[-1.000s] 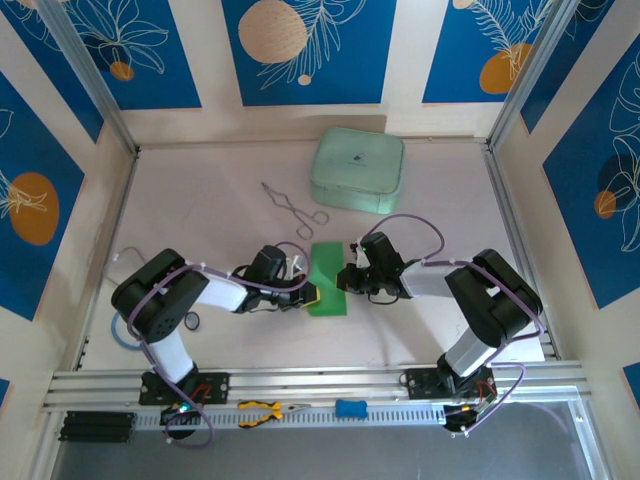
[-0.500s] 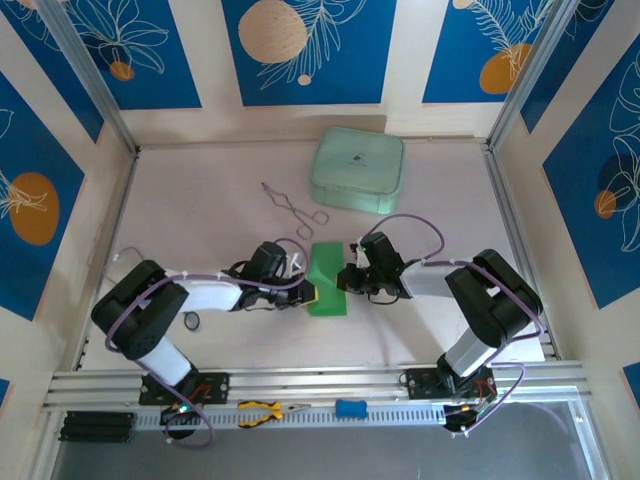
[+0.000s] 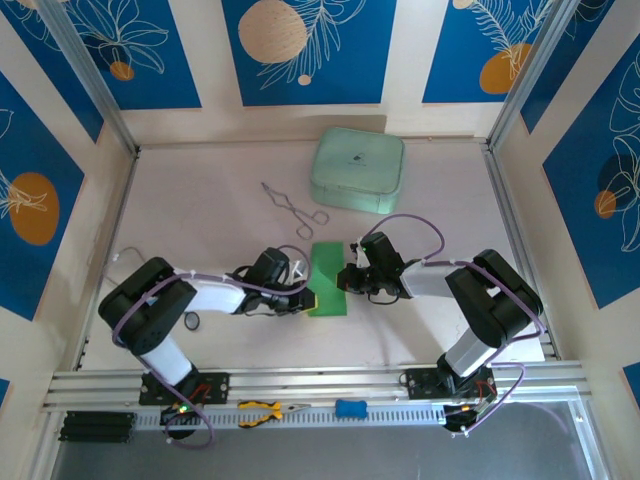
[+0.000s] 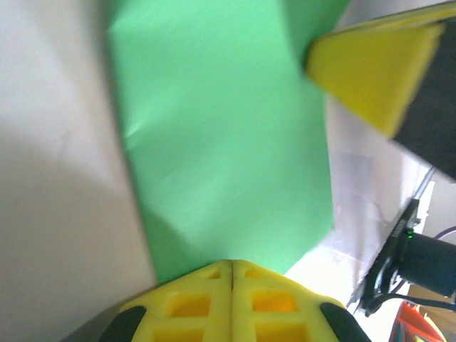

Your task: Fold a paper plane with a square sheet of paper (pick it up from the middle)

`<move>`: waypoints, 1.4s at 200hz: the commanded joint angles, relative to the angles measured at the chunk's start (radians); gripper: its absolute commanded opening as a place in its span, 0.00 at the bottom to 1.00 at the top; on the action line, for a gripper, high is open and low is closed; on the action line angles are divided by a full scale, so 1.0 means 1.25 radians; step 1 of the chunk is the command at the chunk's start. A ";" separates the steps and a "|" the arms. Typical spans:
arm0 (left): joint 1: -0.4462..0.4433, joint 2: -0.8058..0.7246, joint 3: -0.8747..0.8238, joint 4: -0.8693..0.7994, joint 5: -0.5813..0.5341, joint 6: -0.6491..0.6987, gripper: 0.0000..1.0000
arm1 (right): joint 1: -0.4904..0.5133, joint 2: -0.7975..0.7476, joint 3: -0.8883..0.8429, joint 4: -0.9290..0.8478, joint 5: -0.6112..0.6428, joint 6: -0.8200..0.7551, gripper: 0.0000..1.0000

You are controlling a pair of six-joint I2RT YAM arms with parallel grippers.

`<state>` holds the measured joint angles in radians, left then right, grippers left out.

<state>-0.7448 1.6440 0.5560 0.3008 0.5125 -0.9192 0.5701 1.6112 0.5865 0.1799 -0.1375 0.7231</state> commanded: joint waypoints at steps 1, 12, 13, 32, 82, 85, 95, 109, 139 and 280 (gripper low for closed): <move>-0.006 0.018 -0.028 0.028 -0.014 0.005 0.00 | -0.002 0.024 -0.038 -0.142 0.084 -0.003 0.00; -0.006 0.022 -0.037 0.026 -0.018 0.010 0.00 | -0.003 0.024 -0.039 -0.141 0.084 -0.002 0.00; -0.006 0.022 -0.038 0.026 -0.018 0.010 0.00 | -0.002 0.024 -0.040 -0.140 0.084 -0.002 0.00; -0.007 0.014 -0.046 0.020 -0.025 0.016 0.00 | -0.002 0.024 -0.039 -0.141 0.086 -0.002 0.00; -0.006 -0.064 -0.012 -0.003 -0.004 0.014 0.00 | -0.002 0.024 -0.038 -0.142 0.086 -0.004 0.00; -0.006 -0.068 -0.009 -0.007 -0.004 0.017 0.00 | -0.002 0.025 -0.038 -0.141 0.086 -0.004 0.00; -0.006 -0.077 0.000 -0.014 0.002 0.022 0.00 | -0.003 0.025 -0.038 -0.141 0.084 -0.006 0.00; -0.006 -0.075 0.008 -0.015 0.007 0.030 0.00 | -0.002 0.027 -0.038 -0.141 0.082 -0.006 0.00; -0.006 -0.027 -0.003 0.026 0.035 0.022 0.00 | -0.003 0.028 -0.037 -0.142 0.081 -0.008 0.00; -0.013 -0.086 -0.109 -0.023 0.035 0.010 0.00 | -0.011 0.025 -0.021 -0.150 0.056 -0.076 0.00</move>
<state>-0.7452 1.5841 0.4347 0.4164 0.5568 -0.9188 0.5690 1.6073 0.5892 0.1680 -0.1352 0.6796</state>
